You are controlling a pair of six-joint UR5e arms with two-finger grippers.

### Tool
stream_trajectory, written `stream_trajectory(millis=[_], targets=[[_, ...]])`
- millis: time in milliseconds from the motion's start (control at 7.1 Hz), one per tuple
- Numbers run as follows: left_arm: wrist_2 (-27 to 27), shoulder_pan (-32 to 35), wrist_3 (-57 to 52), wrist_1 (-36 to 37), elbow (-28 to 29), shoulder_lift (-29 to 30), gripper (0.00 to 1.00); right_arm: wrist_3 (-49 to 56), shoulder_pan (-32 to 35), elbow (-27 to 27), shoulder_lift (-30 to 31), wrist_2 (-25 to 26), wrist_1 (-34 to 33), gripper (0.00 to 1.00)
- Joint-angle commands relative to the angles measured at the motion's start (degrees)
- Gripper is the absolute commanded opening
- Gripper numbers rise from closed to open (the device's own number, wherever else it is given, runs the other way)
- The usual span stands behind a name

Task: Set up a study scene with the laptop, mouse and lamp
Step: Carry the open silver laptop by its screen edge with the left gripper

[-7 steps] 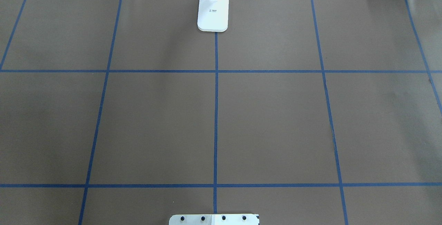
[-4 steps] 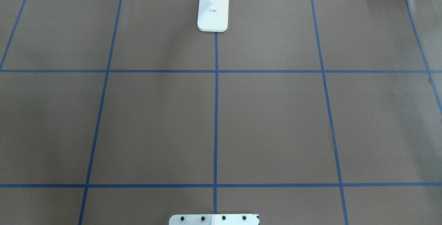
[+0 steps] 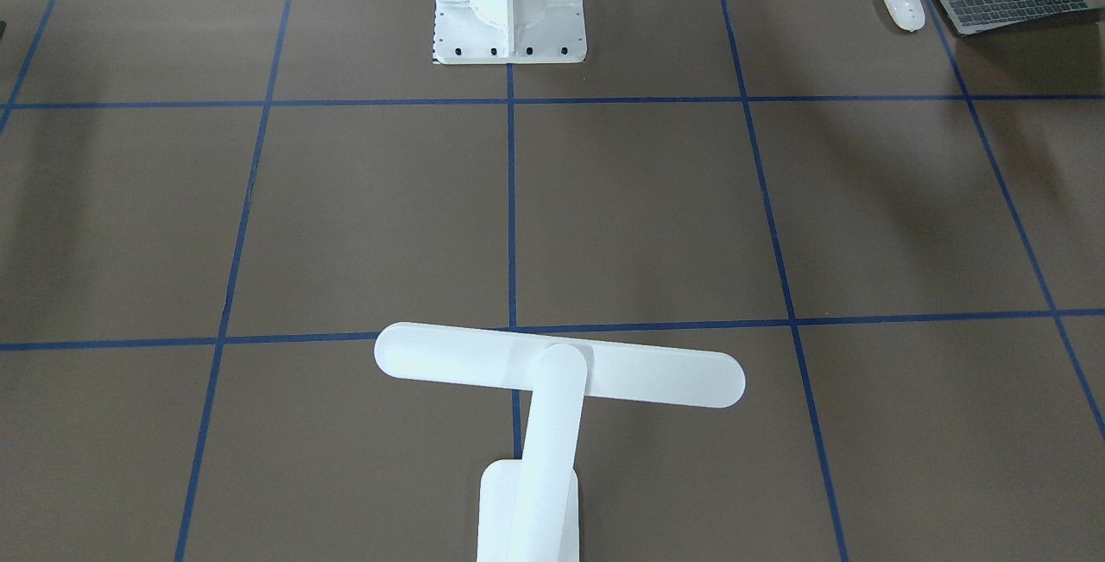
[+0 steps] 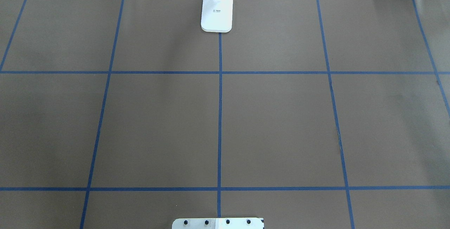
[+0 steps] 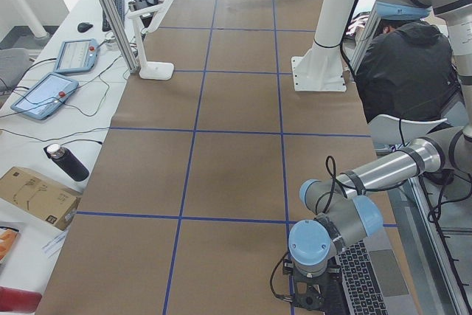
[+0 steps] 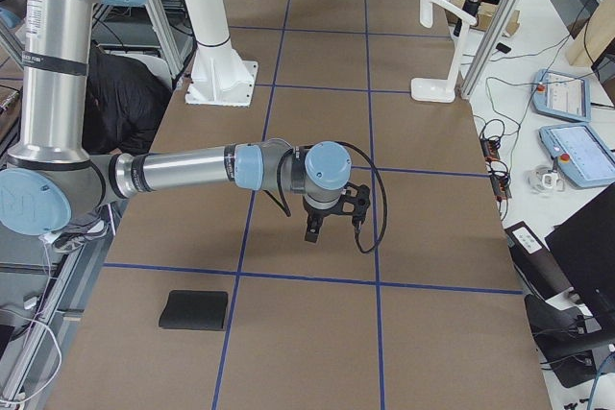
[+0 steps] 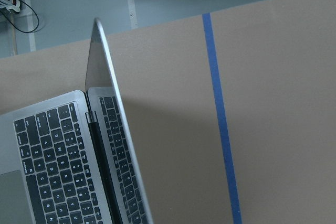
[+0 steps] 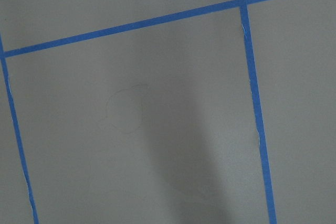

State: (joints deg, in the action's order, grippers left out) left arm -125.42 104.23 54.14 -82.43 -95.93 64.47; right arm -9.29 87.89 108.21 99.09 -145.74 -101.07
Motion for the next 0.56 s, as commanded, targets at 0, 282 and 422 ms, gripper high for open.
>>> stream_trajectory(millis=[0,282,422], targets=[[0.0,0.01,0.0,0.69,-0.14,-0.05,0.99,-0.02,0.0,1.3,0.75,-0.07,-0.09,1.0],[0.0,0.01,0.08,0.69,0.13,-0.05,0.79,-0.02,0.0,1.74,1.72,-0.16,0.0,1.0],[-0.09,0.01,0.09,0.78,0.21,-0.05,0.71,-0.02,0.09,2.18,1.81,-0.16,0.0,1.0]])
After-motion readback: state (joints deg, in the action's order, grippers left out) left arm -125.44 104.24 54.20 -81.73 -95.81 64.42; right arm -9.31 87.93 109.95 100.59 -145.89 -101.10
